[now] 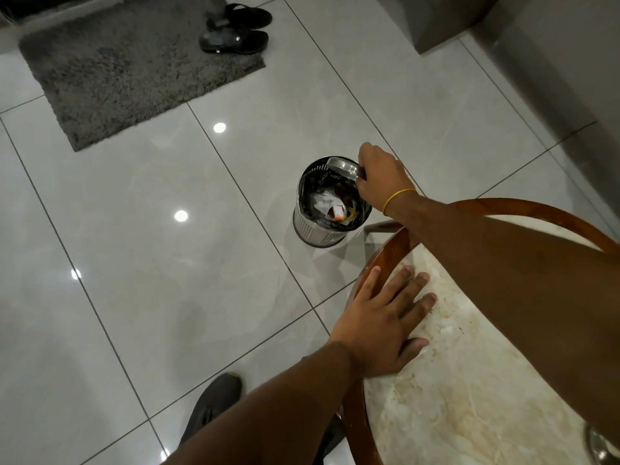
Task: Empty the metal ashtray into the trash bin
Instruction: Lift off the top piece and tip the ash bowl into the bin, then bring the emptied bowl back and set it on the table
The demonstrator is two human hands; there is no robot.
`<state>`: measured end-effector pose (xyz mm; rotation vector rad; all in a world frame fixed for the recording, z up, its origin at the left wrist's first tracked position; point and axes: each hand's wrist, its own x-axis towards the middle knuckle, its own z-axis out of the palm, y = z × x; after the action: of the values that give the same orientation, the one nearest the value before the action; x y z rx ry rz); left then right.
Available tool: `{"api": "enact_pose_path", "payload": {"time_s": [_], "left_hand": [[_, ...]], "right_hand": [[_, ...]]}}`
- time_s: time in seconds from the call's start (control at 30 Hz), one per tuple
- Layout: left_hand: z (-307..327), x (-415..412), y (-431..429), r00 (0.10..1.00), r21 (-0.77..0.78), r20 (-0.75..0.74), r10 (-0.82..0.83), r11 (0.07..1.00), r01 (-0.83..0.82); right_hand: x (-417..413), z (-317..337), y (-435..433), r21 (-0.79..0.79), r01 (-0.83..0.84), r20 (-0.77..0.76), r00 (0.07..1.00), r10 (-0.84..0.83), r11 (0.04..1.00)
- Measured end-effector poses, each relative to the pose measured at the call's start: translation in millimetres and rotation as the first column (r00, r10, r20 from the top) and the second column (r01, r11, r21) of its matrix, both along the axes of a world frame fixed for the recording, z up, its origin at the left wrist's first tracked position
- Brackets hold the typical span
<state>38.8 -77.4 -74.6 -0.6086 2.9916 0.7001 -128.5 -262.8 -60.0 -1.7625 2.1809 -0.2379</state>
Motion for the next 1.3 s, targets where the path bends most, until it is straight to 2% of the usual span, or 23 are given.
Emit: {"api": "enact_pose_path", "payload": {"time_s": [0.43,0.5,0.57,0.63,0.73,0.83,0.93,1.07,1.3], "left_hand": [[0.7,0.9,-0.1,1.0,0.0,0.011,-0.007,1.0,0.007],[0.4,0.7,-0.3,1.0,0.001,0.01,-0.007,1.0,0.007],[-0.8,0.5,0.0,1.0,-0.003,-0.009,0.0,1.0,0.0],[-2.8,0.5,0.6,1.0,-0.008,-0.025,0.006,1.0,-0.006],[-3.5,0.3,1.1,1.0,-0.005,-0.021,0.002,1.0,-0.002],[-3.1,0.4,2.3,1.0,-0.047,-0.017,0.001,0.999,-0.001],[-1.2,-0.3,1.5,1.0,-0.078,-0.012,0.007,0.997,-0.008],[4.1,-1.4,1.3,1.0,-0.119,0.003,0.001,0.993,-0.001],[9.9,-1.7,2.0,1.0,-0.149,0.01,-0.006,0.989,0.008]], "right_hand": [[-3.4,-0.2,2.7,0.007,0.026,0.011,1.0,-0.026,1.0],[-5.8,0.9,3.1,0.013,0.074,0.036,0.997,-0.075,0.997],[-11.1,4.4,3.1,0.035,0.188,0.121,0.974,-0.191,0.981],[-17.1,13.2,5.8,0.084,0.35,0.281,0.89,-0.359,0.933],[-31.6,31.8,19.6,0.149,0.52,0.497,0.696,-0.519,0.841],[-54.1,55.7,47.4,0.226,0.617,0.642,0.488,-0.592,0.754],[-76.4,80.5,89.4,0.276,0.662,0.748,0.307,-0.588,0.697],[-104.8,101.7,168.9,0.289,0.726,0.78,0.201,-0.593,0.625],[-124.6,90.2,318.9,0.355,0.847,0.699,0.04,-0.714,0.395]]}}
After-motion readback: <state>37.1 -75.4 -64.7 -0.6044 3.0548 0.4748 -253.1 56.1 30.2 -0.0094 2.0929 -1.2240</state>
